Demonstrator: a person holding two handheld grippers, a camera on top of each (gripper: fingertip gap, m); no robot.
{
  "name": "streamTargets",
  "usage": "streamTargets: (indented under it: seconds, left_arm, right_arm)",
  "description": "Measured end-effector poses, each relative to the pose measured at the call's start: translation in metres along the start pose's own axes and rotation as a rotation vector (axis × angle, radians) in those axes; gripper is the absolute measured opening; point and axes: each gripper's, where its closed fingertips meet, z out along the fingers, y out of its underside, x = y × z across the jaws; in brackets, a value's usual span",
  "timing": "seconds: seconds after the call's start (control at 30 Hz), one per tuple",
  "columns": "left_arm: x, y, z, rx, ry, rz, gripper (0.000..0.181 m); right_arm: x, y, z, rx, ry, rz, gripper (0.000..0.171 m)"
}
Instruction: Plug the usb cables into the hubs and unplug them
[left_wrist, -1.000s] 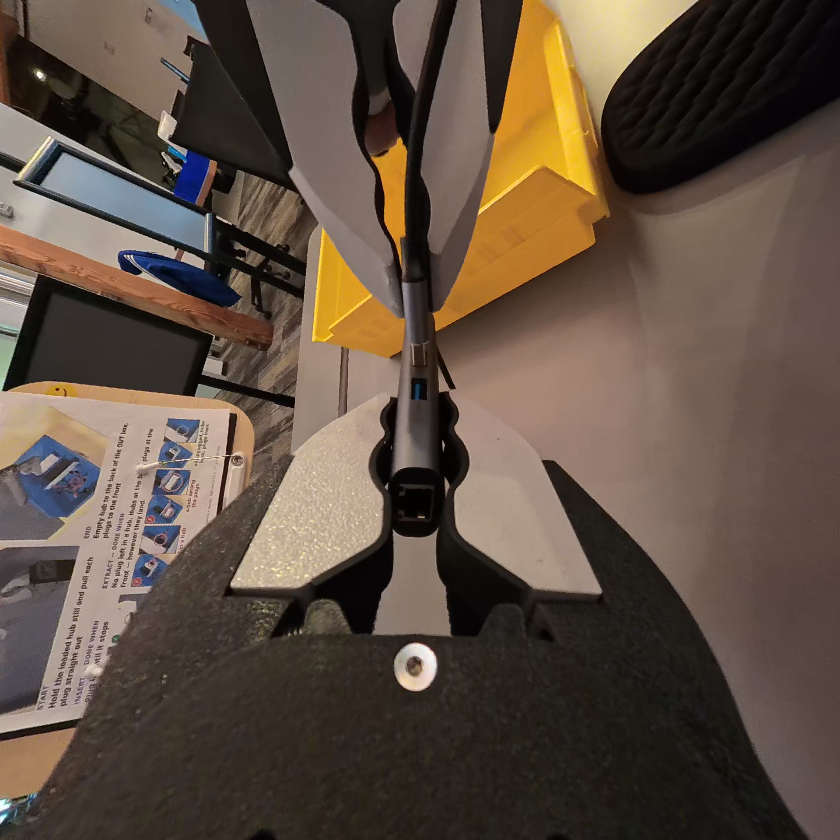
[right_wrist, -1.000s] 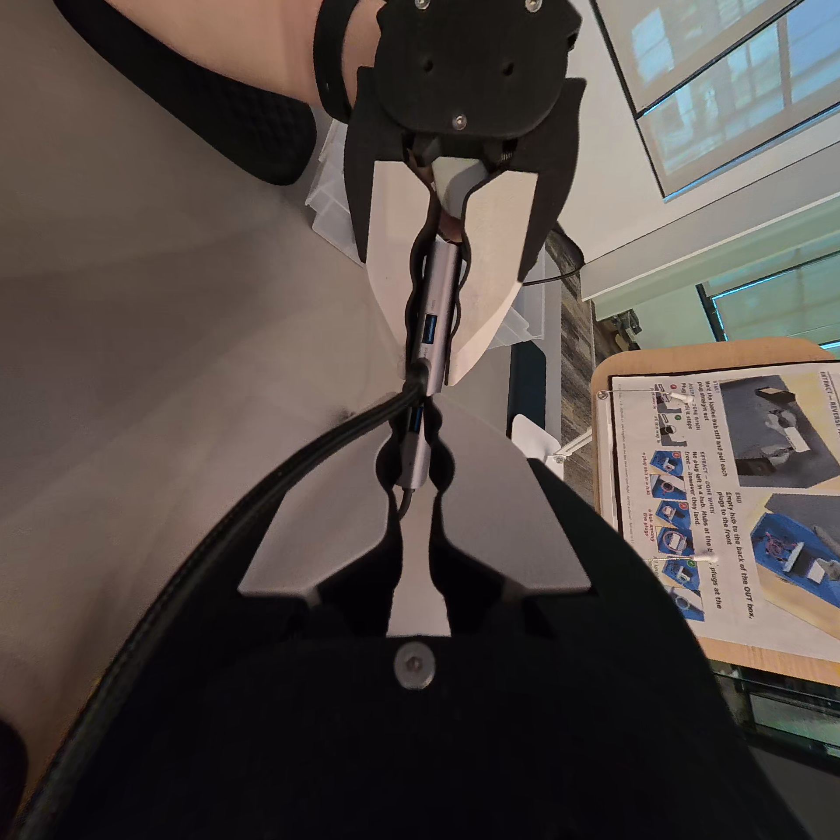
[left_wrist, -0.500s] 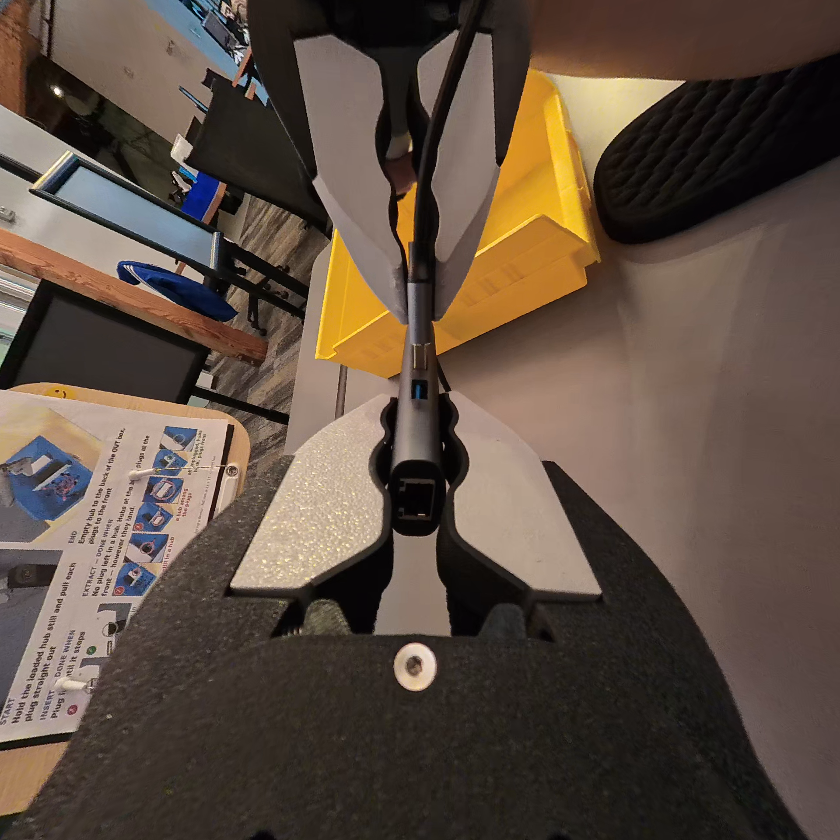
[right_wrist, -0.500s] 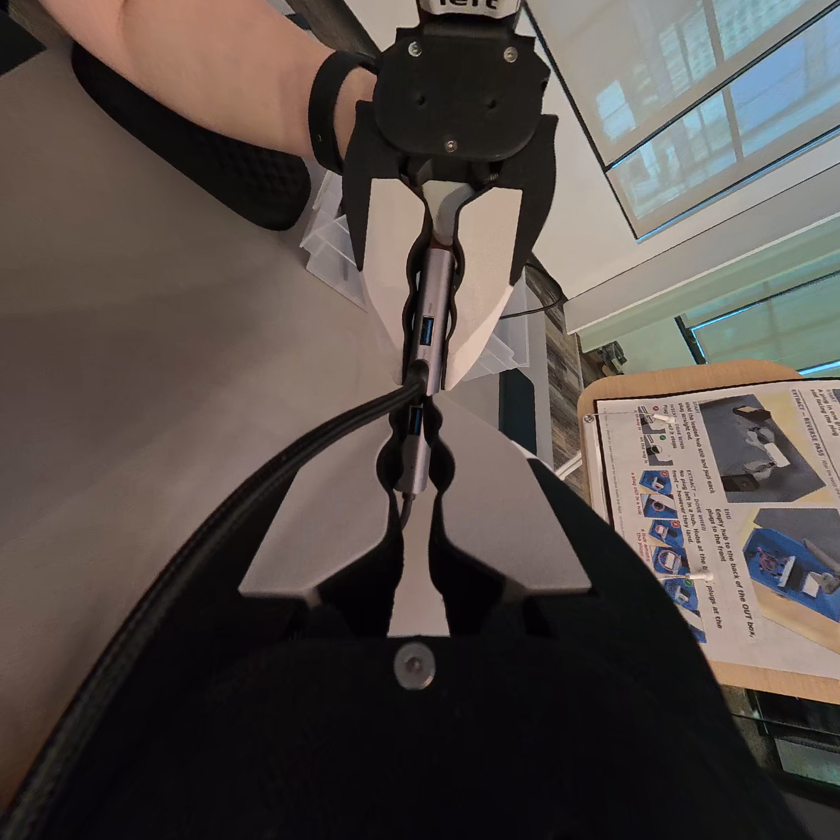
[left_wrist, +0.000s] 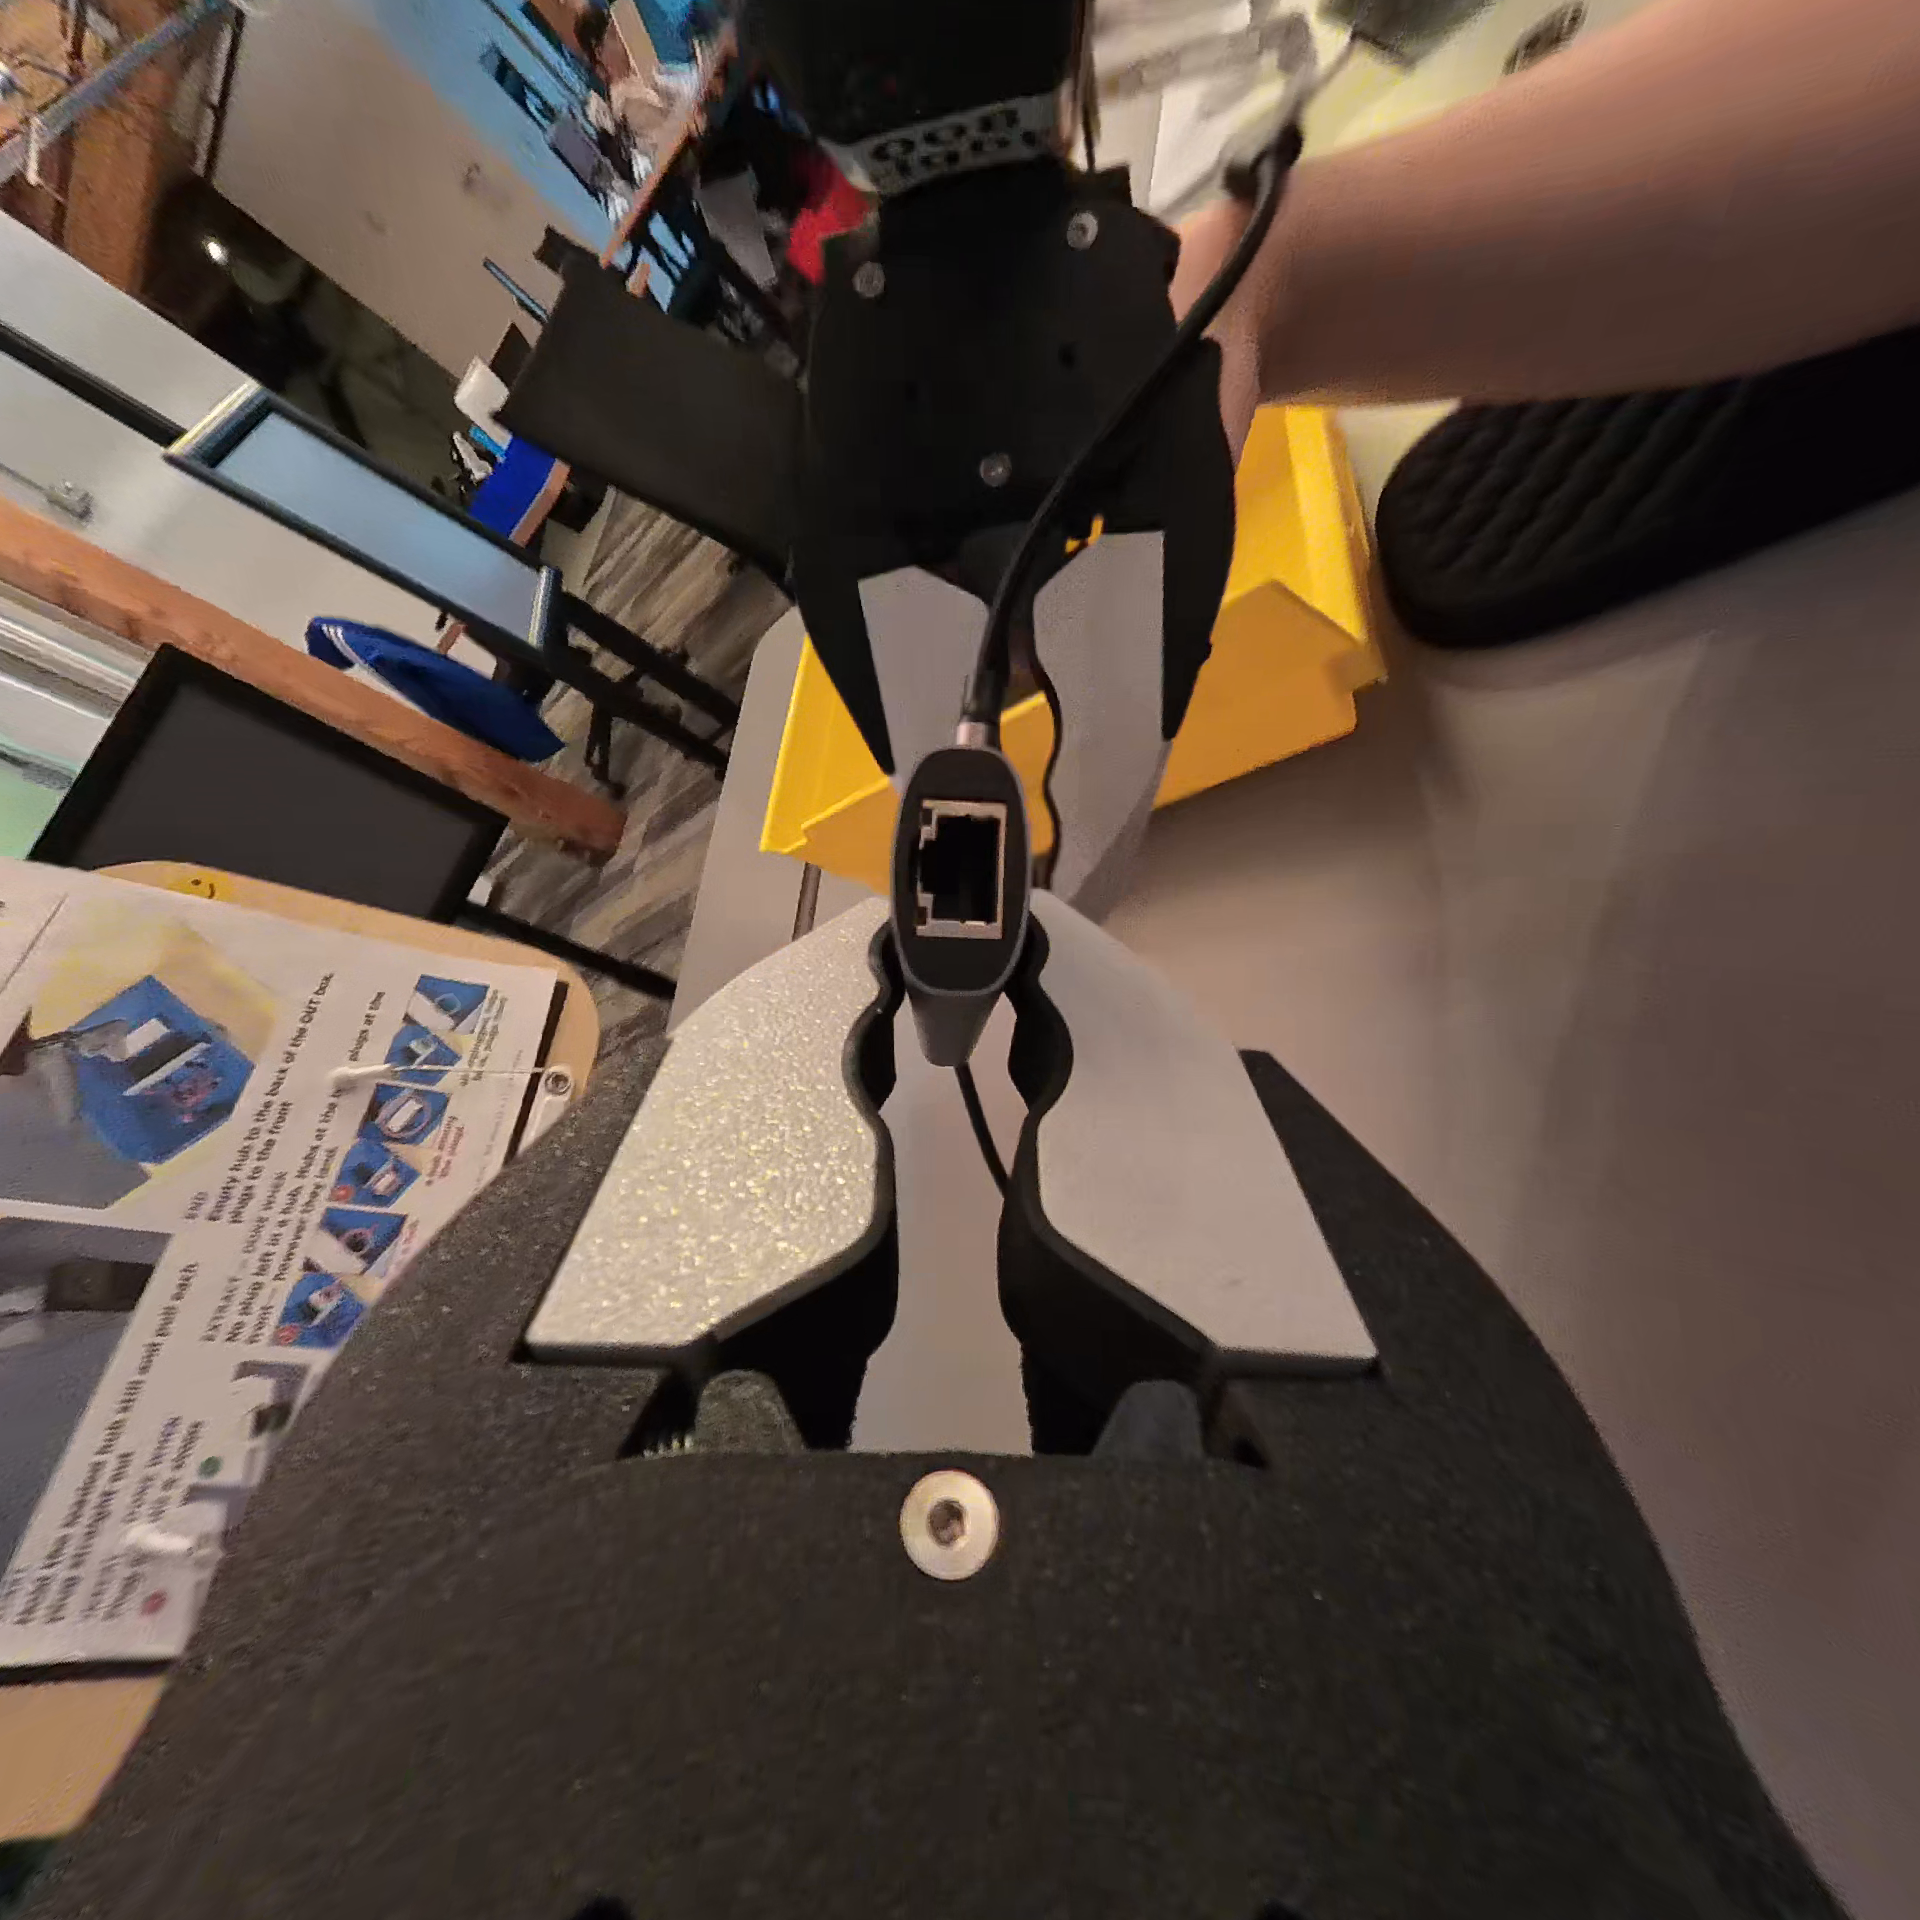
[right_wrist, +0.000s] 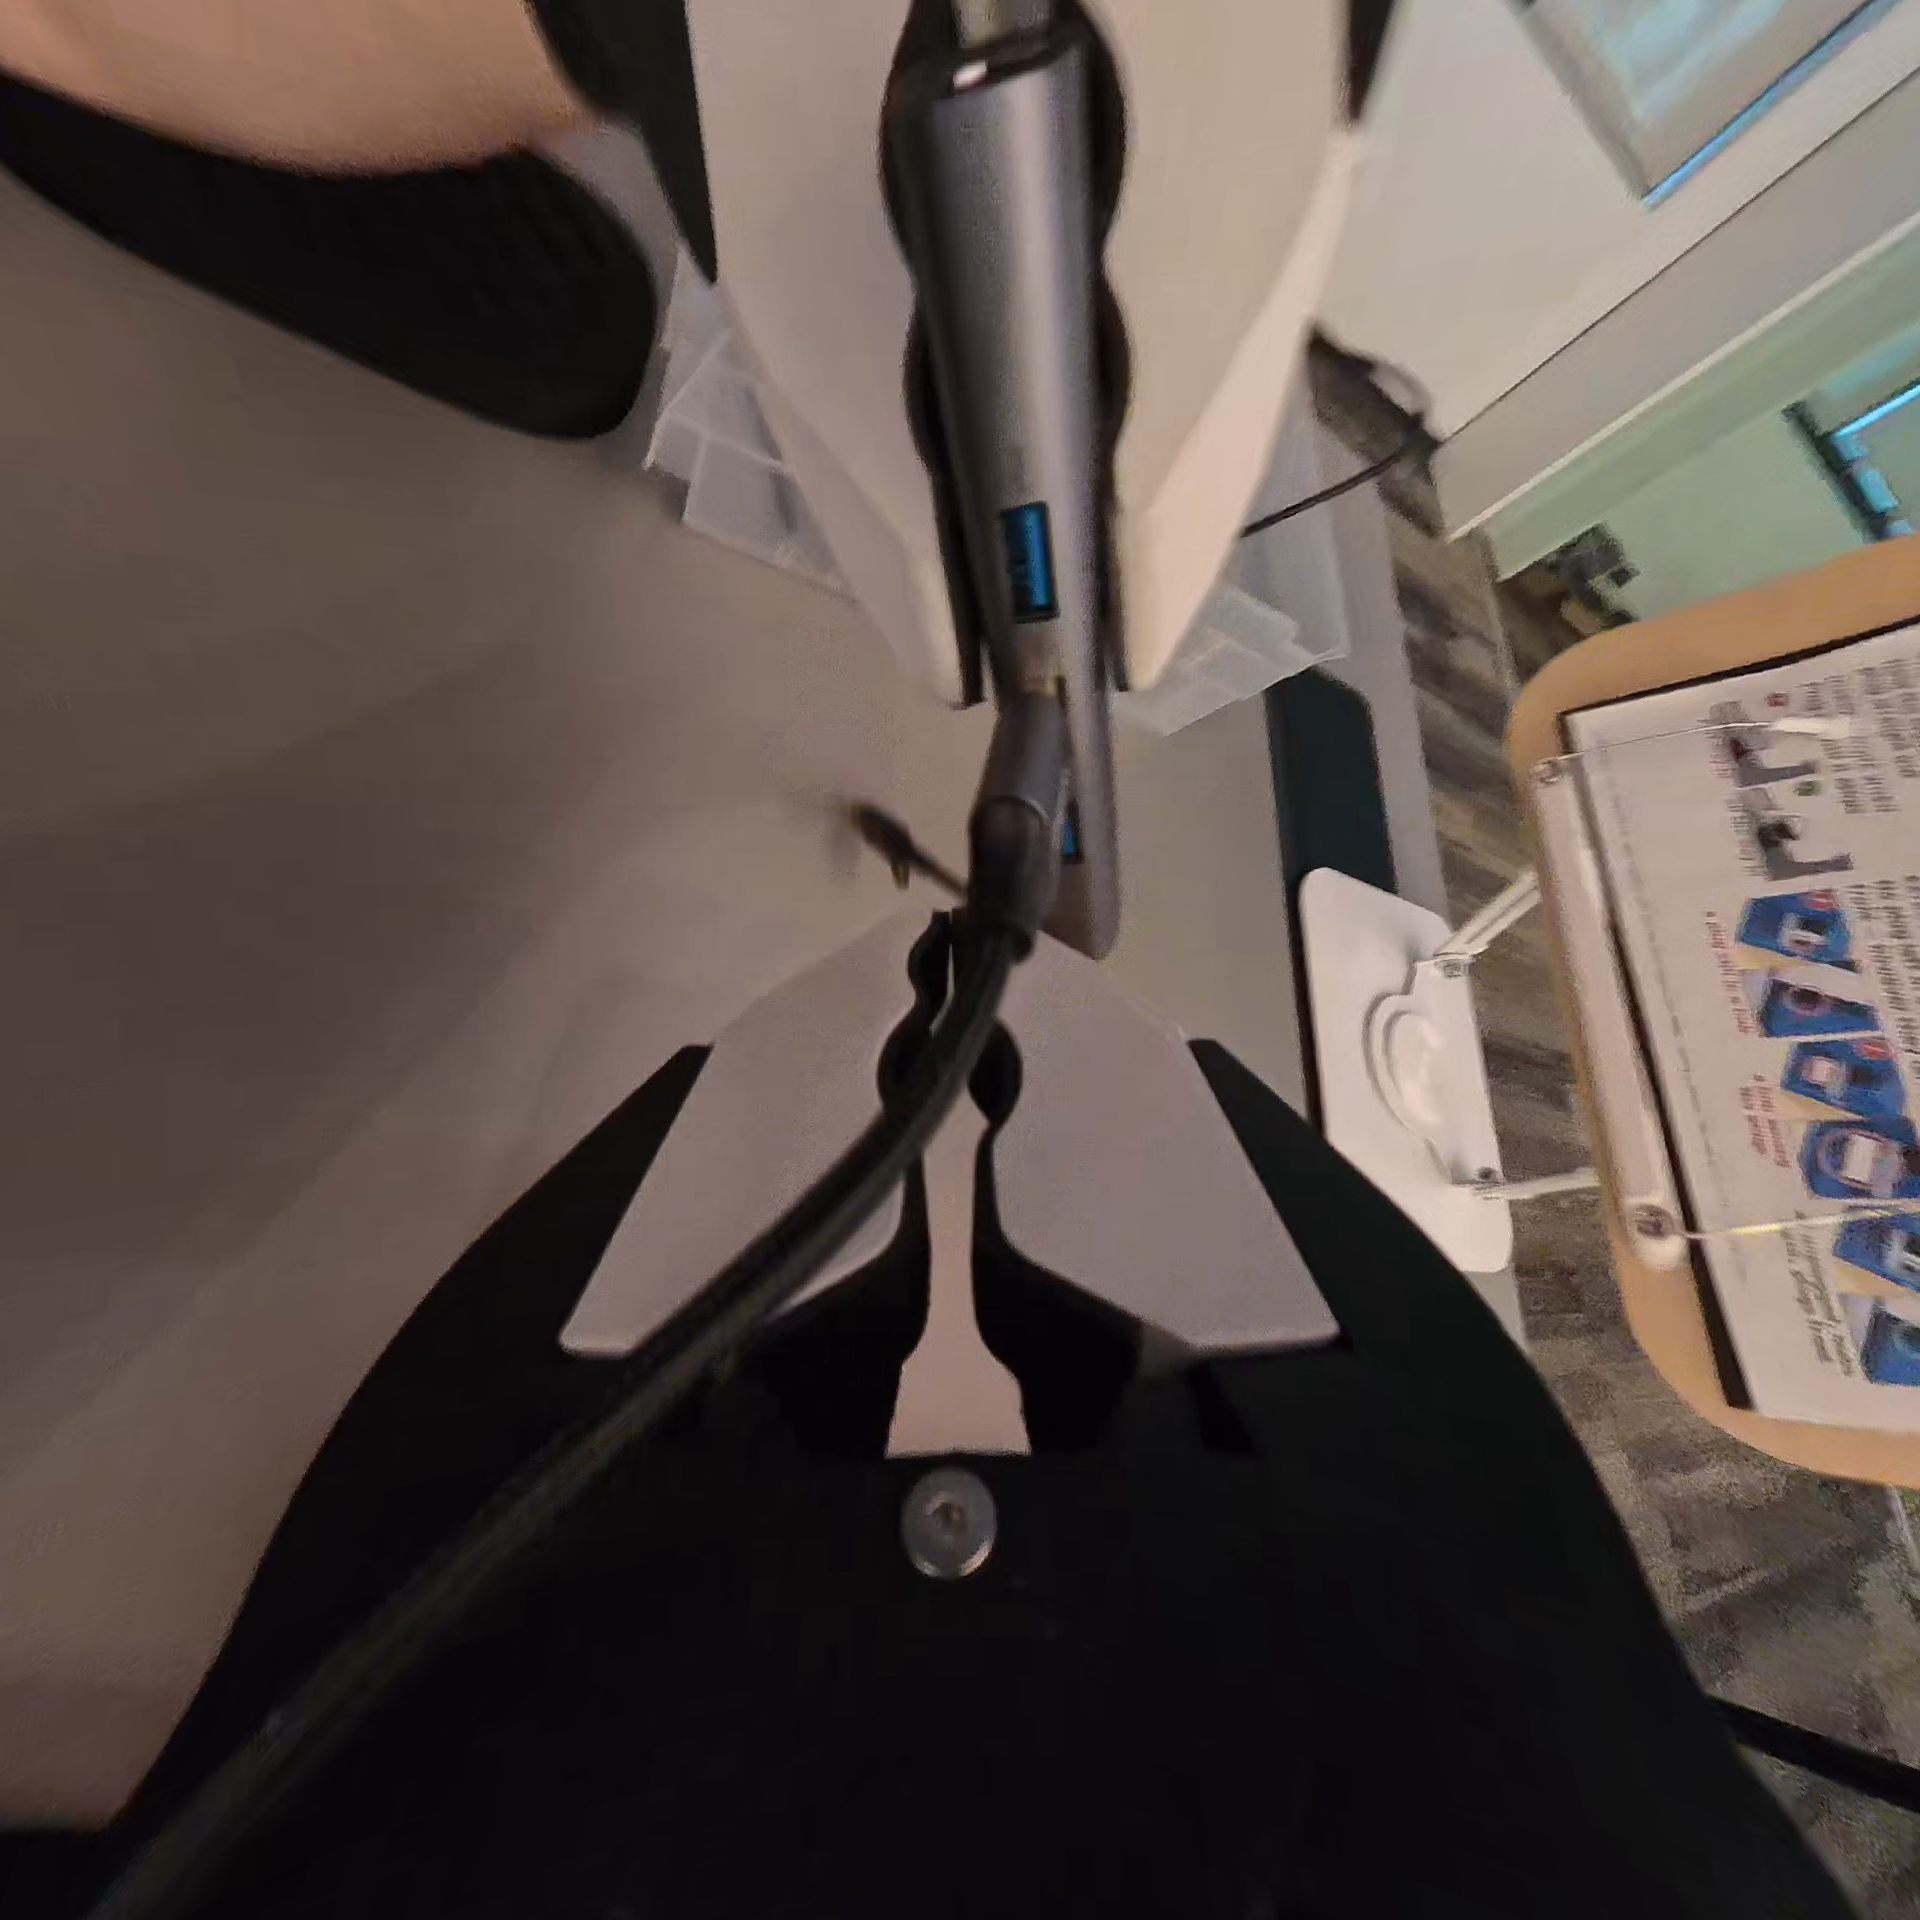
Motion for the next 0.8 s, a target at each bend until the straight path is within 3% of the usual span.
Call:
streamTargets:
  seconds: [0.13, 0.27, 0.37, 0.43, 0.53, 0.7, 0.8]
  left_arm:
    - [-0.012, -0.005, -0.008, 0.115, -0.011, -0.1, 0.017]
    - [-0.027, -0.005, -0.018, 0.129, -0.087, -0.113, 0.017]
    - [-0.034, -0.005, -0.021, 0.123, -0.14, -0.113, 0.017]
    - [-0.037, -0.006, -0.024, 0.13, -0.161, -0.105, 0.017]
    - [-0.045, -0.01, -0.031, 0.139, -0.213, -0.09, 0.017]
    - [-0.05, -0.018, -0.041, 0.157, -0.277, -0.033, 0.017]
    - [-0.051, -0.018, -0.045, 0.125, -0.295, 0.008, 0.017]
  right_arm:
    - [0.018, -0.01, -0.017, 0.1, 0.086, 0.044, 0.005]
    - [0.027, -0.006, -0.018, 0.103, 0.069, 0.232, 0.012]
    - [0.014, -0.002, -0.011, 0.062, -0.043, 0.368, 0.016]
    - [-0.006, 0.013, -0.003, -0.061, -0.173, 0.505, 0.027]
    - [-0.034, 0.027, 0.009, -0.186, -0.333, 0.616, 0.025]
    - [-0.045, -0.011, 0.021, 0.014, -0.555, 0.878, 0.023]
    - [-0.028, -0.032, 0.019, 0.212, -0.558, 0.902, 0.024]
